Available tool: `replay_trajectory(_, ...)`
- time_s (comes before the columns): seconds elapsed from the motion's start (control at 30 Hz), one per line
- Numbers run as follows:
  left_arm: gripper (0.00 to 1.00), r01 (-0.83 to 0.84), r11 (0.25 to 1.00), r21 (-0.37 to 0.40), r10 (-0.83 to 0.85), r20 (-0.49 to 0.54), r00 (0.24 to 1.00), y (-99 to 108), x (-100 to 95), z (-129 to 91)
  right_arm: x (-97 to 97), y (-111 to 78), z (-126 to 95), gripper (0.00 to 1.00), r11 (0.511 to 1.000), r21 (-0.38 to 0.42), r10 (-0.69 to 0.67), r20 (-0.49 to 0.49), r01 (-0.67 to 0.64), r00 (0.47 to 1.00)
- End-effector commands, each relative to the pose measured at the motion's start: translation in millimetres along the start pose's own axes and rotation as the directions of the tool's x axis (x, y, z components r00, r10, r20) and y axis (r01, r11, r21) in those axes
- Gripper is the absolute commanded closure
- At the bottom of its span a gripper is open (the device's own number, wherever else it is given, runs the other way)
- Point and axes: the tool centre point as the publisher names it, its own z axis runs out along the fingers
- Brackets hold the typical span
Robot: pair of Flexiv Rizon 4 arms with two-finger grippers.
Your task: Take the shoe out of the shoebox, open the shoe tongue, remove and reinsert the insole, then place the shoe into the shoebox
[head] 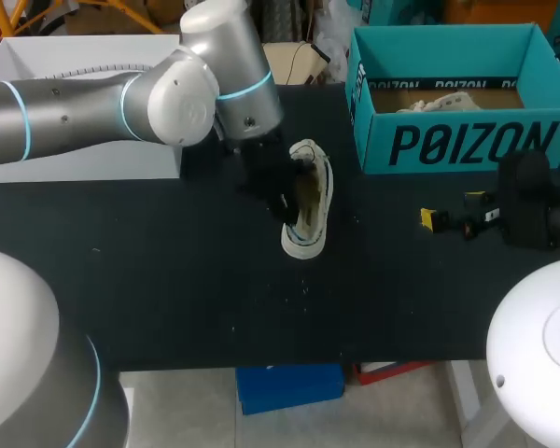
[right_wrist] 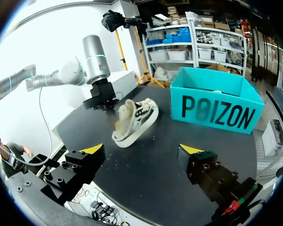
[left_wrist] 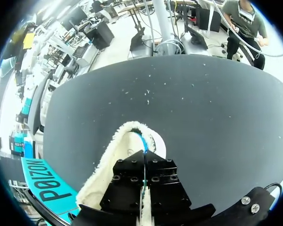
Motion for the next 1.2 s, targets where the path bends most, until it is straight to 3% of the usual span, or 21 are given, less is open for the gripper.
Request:
replay_trajectory(0.03,0.0,-0.011,1.0,0.009,0.011,0.011,1.0,-4.7,2.8,-11.1,-0.5,0.8,-0.5,0.0,1.0,0.005,0.001,-0.002,-0.001,1.0)
replay_trajectory(0.33,0.0,-0.009,1.0,0.024,0.008,0.042,0.999,-12.1,7.6,-23.9,-0.5,0.8,-0.5,0.0,1.0,0.005,0.001,-0.002,-0.001,1.0)
replay_trajectory(0.37,0.04,-0.009,1.0,0.022,0.008,0.042,0.999,-11.6,6.0,-23.1,-0.5,0.8,-0.5,0.0,1.0,0.005,0.001,-0.002,-0.001,1.0)
replay_trajectory(0.4,0.17,-0.009,1.0,0.022,0.008,0.042,0.999,-10.9,4.7,-22.1,-0.5,0.8,-0.5,0.0,1.0,0.005,0.001,-0.002,-0.001,1.0)
replay_trajectory(0.43,0.5,-0.011,1.0,0.007,0.011,0.024,1.0,-8.3,2.7,-19.7,-0.5,0.8,-0.5,0.0,1.0,0.005,0.001,-0.002,-0.001,1.0)
replay_trajectory(0.47,0.68,-0.017,1.0,-0.013,0.017,-0.009,1.0,-7.4,1.3,-17.5,-0.5,0.8,-0.5,0.0,1.0,0.005,0.001,-0.002,-0.001,1.0)
replay_trajectory(0.5,0.96,-0.023,1.0,-0.02,0.023,-0.02,1.0,-7.1,0.0,-15.8,-0.5,0.8,-0.5,0.0,1.0,0.005,0.001,-0.002,-0.001,1.0)
replay_trajectory(0.53,1.0,-0.024,1.0,-0.018,0.023,-0.015,1.0,-7.1,-1.6,-14.6,-0.5,0.8,-0.5,0.0,1.0,0.005,0.001,-0.002,-0.001,1.0)
replay_trajectory(0.87,1.0,-0.038,0.995,-0.088,0.03,-0.092,0.995,-0.7,-6.8,-12.1,-0.5,0.8,-0.5,0.0,1.0,0.005,0.001,-0.002,-0.001,1.0)
replay_trajectory(1.2,1.0,-0.032,0.994,-0.103,0.015,-0.164,0.986,4.5,1.0,2.2,-0.5,0.8,-0.5,0.0,1.0,0.005,0.001,-0.002,-0.001,1.0)
